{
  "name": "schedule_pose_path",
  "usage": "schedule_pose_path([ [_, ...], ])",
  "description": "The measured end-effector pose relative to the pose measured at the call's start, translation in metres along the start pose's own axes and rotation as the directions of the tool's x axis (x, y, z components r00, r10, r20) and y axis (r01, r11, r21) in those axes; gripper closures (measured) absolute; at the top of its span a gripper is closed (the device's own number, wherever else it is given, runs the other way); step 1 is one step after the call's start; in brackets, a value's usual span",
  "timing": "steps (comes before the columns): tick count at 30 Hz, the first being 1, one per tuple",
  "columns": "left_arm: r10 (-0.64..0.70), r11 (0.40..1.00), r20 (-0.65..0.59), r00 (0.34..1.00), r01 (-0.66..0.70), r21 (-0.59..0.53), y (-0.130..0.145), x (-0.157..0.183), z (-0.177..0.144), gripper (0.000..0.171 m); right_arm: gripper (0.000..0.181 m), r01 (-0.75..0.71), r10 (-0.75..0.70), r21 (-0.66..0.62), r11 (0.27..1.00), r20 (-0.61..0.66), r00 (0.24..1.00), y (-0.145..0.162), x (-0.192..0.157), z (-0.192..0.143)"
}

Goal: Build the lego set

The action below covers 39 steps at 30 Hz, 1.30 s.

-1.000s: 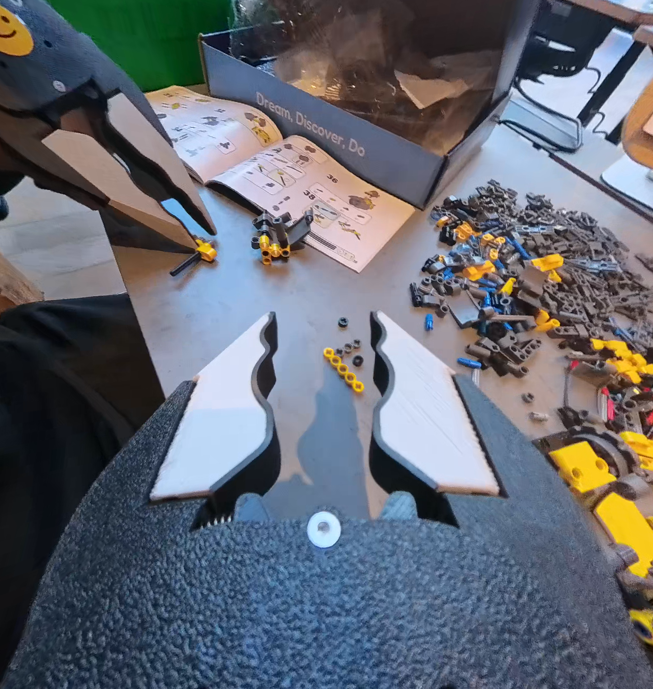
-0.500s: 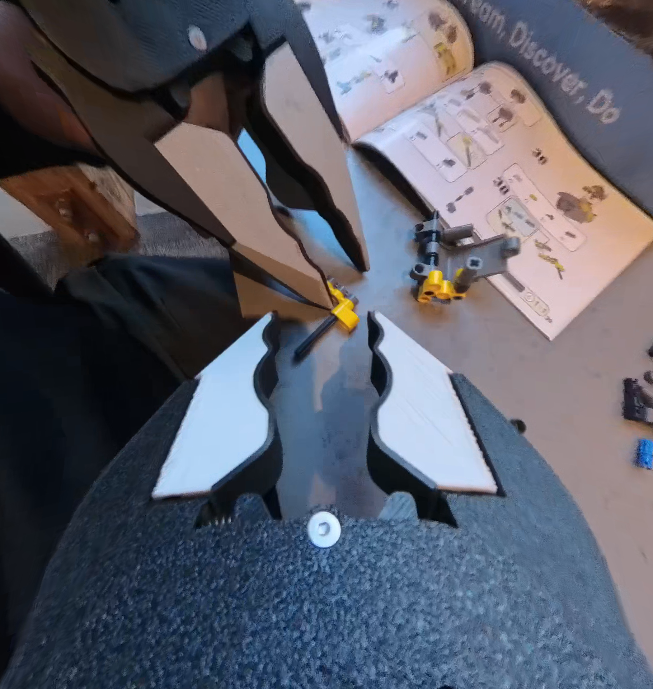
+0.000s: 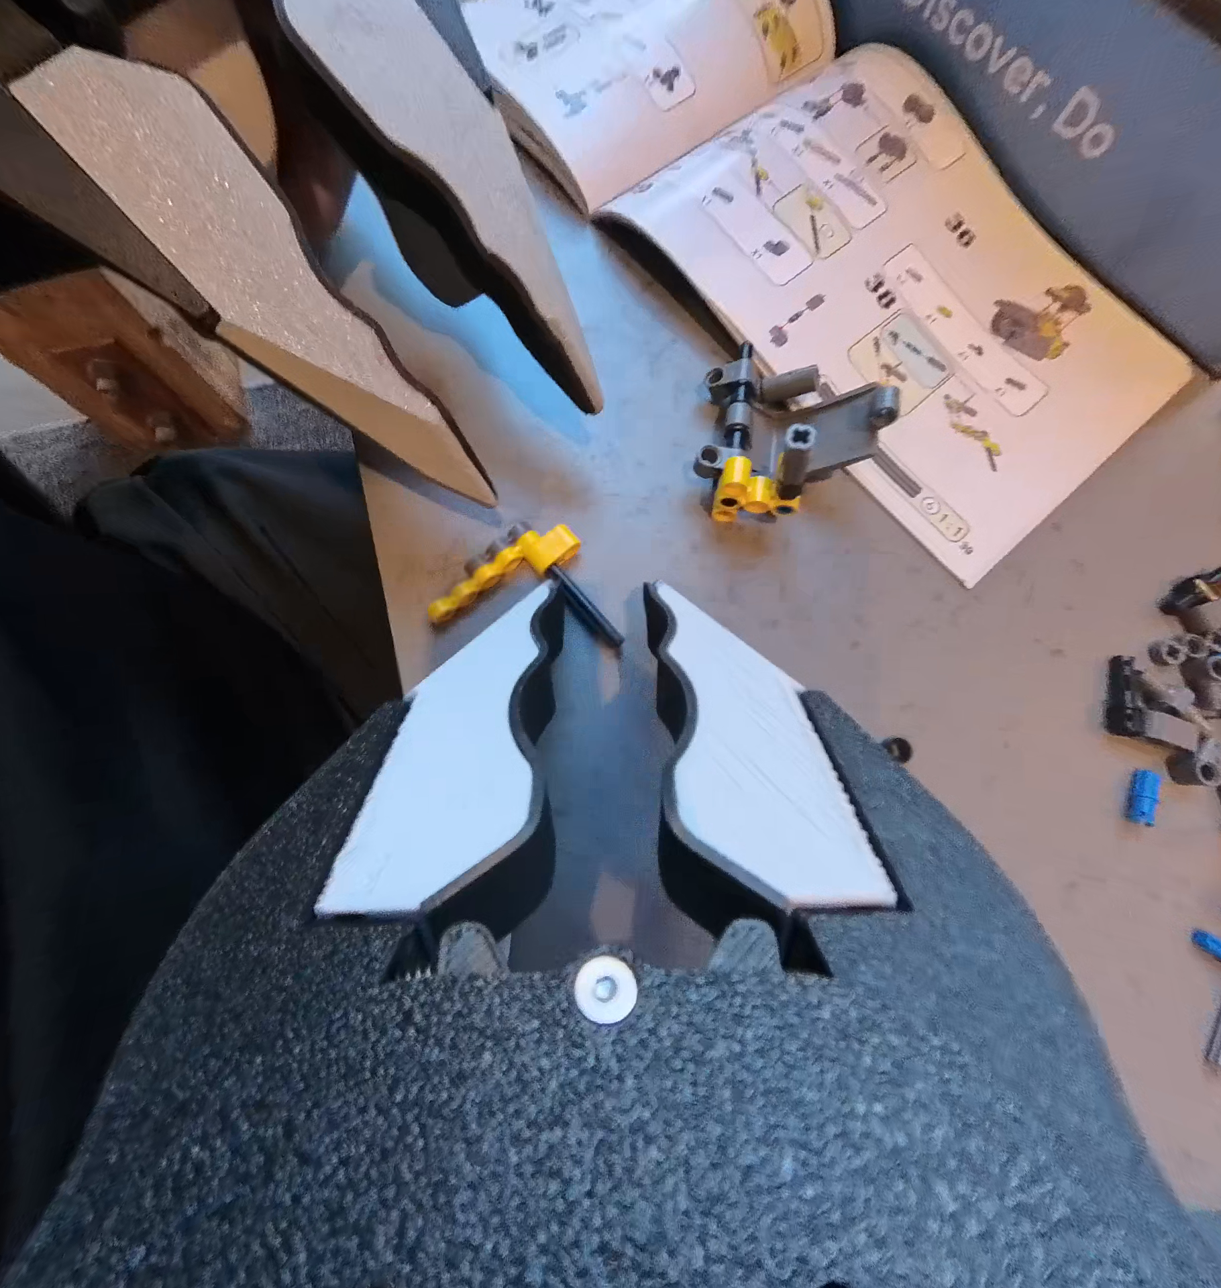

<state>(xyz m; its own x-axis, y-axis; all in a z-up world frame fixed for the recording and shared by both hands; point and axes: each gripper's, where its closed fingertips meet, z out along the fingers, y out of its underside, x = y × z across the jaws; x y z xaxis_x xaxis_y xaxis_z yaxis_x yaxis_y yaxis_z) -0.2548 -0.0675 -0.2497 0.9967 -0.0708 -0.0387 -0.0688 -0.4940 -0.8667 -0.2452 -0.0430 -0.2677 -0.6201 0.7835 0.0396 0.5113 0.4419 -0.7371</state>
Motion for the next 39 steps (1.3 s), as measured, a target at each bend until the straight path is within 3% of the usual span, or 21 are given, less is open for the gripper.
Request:
schedule_pose_path([
  [8,0.010,1.000,-0.047,0.999,-0.010,-0.003,0.002,0.005,0.001,0.140,0.157,-0.056,0.053,0.137,0.989,0.025,0.998,-0.012,0.008,-0.016],
  [14,0.011,1.000,-0.048,0.999,-0.011,-0.001,0.002,0.005,0.002,0.141,0.147,-0.018,0.013,0.260,0.965,0.020,1.000,-0.023,0.006,-0.032],
  [25,-0.009,0.999,-0.069,0.998,0.012,0.046,-0.003,0.005,-0.003,0.144,0.144,0.067,-0.052,0.277,0.959,-0.060,0.997,-0.022,0.006,-0.034],
  [34,-0.002,0.999,-0.085,0.996,0.006,0.049,-0.002,0.008,-0.003,0.142,0.141,0.064,-0.060,0.285,0.956,-0.021,0.998,-0.022,0.003,-0.034],
  [38,-0.005,0.999,-0.095,0.995,0.009,0.042,-0.001,0.009,-0.003,0.143,0.153,0.068,-0.069,0.313,0.947,-0.007,0.998,-0.024,0.000,-0.038],
  [39,-0.005,0.999,-0.094,0.996,0.009,0.043,-0.002,0.008,-0.003,0.143,0.145,0.068,-0.064,0.318,0.946,-0.025,0.998,-0.024,0.002,-0.039],
])
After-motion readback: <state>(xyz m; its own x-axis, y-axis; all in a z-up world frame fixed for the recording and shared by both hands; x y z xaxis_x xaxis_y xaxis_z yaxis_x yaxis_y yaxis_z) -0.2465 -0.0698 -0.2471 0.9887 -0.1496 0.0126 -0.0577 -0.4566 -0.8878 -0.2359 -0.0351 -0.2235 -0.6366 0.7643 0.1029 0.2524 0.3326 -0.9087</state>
